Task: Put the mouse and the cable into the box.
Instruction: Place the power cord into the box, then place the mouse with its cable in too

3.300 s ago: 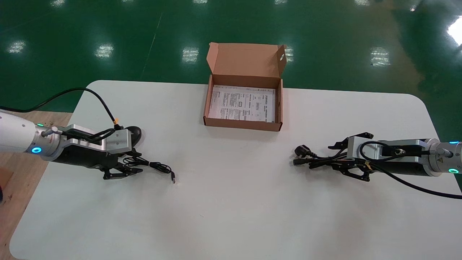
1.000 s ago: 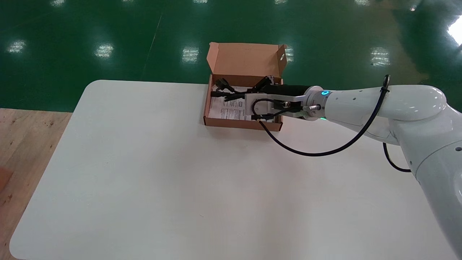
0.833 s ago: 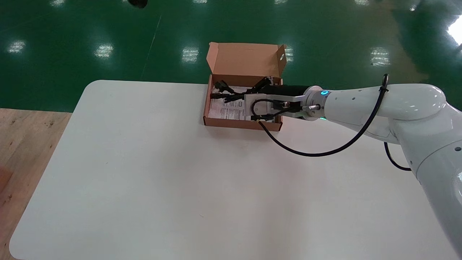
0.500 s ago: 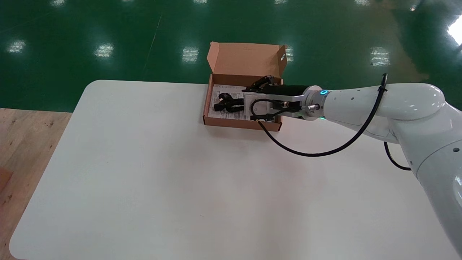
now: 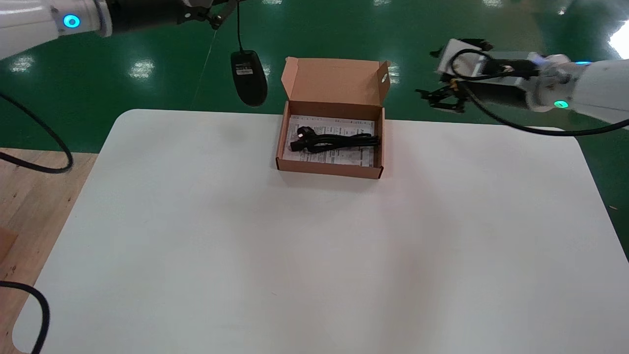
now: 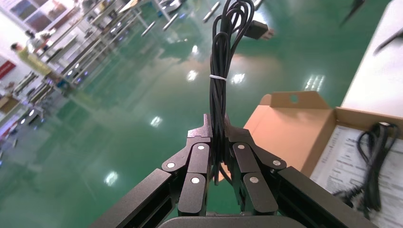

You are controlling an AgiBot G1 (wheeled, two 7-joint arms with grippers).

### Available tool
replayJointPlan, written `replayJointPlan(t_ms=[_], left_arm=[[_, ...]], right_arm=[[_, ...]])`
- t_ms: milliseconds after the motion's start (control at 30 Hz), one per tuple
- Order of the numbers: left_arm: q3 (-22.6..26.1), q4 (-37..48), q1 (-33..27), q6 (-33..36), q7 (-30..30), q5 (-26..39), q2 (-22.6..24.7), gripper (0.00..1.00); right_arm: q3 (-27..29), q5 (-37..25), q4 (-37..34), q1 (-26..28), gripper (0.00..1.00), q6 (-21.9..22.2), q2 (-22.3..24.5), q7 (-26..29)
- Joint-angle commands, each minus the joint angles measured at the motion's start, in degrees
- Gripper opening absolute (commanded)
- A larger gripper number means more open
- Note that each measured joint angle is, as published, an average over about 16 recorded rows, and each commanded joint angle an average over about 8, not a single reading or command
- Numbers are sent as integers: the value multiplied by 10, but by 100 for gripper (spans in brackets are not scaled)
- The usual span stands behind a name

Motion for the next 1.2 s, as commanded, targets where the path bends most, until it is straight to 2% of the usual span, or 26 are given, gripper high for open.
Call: replayJointPlan(t_ms=[33, 267, 533, 833, 1200], left_arm=[[-2, 3, 13, -22, 3, -3, 16, 0], [-11, -6, 45, -62, 1, -16, 64, 0], [-10, -48, 84, -77, -12, -22, 79, 0], [12, -93, 122, -100, -39, -25, 82, 0], [63, -134, 174, -102, -76, -36, 83, 0]], right_arm=[[-2, -4, -11, 17, 100, -14, 24, 6], [-13, -21, -30, 55, 100, -20, 92, 7], [-24, -35, -40, 84, 100, -27, 144, 9], [-35, -52, -48, 100, 100, -16, 183, 7], [-52, -74, -57, 120, 100, 0, 214, 10]])
